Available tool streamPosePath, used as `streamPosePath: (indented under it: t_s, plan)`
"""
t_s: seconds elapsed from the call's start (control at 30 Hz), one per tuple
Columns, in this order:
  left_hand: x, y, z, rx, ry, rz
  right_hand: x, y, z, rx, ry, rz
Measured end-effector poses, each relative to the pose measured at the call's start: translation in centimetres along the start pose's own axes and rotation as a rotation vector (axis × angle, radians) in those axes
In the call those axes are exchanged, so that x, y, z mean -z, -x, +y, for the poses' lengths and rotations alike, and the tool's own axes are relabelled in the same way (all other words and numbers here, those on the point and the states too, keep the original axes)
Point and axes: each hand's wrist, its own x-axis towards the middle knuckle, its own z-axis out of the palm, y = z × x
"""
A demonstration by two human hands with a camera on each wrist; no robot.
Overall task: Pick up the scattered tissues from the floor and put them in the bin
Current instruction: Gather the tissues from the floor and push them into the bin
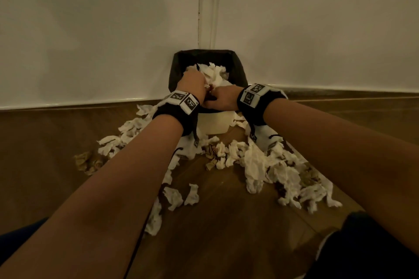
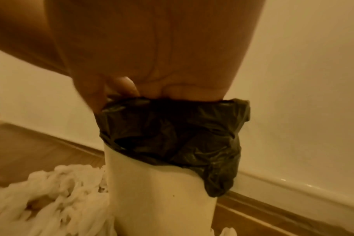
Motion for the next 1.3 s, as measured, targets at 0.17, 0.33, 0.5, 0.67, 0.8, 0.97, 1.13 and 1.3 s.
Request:
streamPosePath:
  t_s: [0.17, 0.33, 0.5, 0.67, 0.8, 0.97, 1.13, 1.3]
  plan:
    - [-2.1, -0.5, -0.4, -0.048, -0.14, -0.168, -0.5, -1.9, 0.8, -0.056, 0.268, -0.055]
    - [-3.3, -1.1, -0.8, -0.027, -0.145, -0.223, -0.9, -2.8, 1.1, -0.089, 0.209, 0.006]
    - [-2.1, 0.3, -0.7, -0.077, 0.015, 0.027, -0.9, -1.4, 1.0, -0.057, 0.13, 0.159]
    - [-3.7, 5.9, -0.7, -0.093, 0.308, 0.573, -4.7, 2.2, 1.2, -0.068, 0.121, 0.564]
    - [-7.1, 9.8, -0.7, -0.1, 0.351, 0.65, -8.7, 5.2, 0.4, -0.109, -0.069, 0.864]
    - [-12.9, 11.8, -1.2, -0.138, 0.339, 0.225, -14.2, 6.8, 0.1, -0.201, -0.349, 0.908]
    - [-17.9, 10.0, -1.8, -0.09, 0.116, -0.247, -17.5, 6.2, 1.7, -0.372, -0.521, 0.488]
    - [-20.4, 7.7, -2.8, -0.109, -0.021, -0.371, -18.7, 6.4, 2.6, -0.441, -0.584, 0.442]
